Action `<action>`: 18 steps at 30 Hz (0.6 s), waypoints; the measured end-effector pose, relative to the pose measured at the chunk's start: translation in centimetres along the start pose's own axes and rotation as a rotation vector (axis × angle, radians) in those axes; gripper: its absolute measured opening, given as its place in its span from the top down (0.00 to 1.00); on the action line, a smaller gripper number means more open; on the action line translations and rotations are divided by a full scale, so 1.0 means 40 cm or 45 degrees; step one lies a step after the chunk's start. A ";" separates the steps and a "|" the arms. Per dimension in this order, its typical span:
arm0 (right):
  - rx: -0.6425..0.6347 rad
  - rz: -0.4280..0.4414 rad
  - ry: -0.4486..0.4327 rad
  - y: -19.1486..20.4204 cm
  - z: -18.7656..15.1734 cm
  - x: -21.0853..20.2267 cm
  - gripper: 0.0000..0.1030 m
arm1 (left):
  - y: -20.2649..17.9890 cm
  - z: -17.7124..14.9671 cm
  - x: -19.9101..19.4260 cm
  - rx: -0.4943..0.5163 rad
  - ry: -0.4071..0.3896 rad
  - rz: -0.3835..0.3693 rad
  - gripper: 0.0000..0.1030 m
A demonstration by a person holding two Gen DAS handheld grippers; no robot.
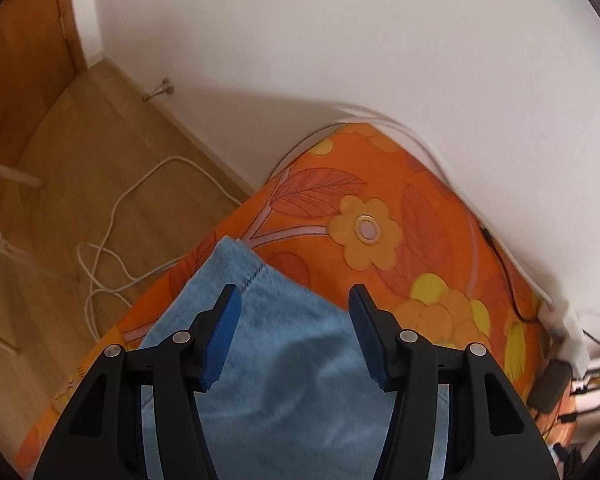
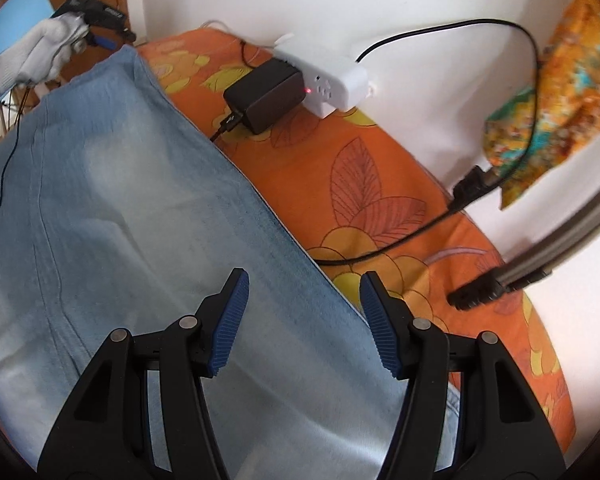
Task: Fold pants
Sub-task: 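Close the left tool on one jeans hem while the right tool grips the other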
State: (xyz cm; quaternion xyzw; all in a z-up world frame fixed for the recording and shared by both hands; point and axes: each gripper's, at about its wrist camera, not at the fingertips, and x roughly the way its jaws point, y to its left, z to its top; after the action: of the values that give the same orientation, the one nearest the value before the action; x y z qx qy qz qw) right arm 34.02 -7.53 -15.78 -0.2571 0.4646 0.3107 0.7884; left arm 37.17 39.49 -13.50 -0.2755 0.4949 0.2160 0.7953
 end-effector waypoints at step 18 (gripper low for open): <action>0.004 0.117 0.019 -0.045 0.030 0.069 0.41 | -0.005 -0.018 0.036 0.070 -0.110 0.187 0.89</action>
State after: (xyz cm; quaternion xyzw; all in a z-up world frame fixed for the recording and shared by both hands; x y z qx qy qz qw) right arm 37.03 -7.22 -17.50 -0.2364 0.4825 0.3440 0.7701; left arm 37.41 38.96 -15.03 -0.2069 0.4846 0.2717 0.8053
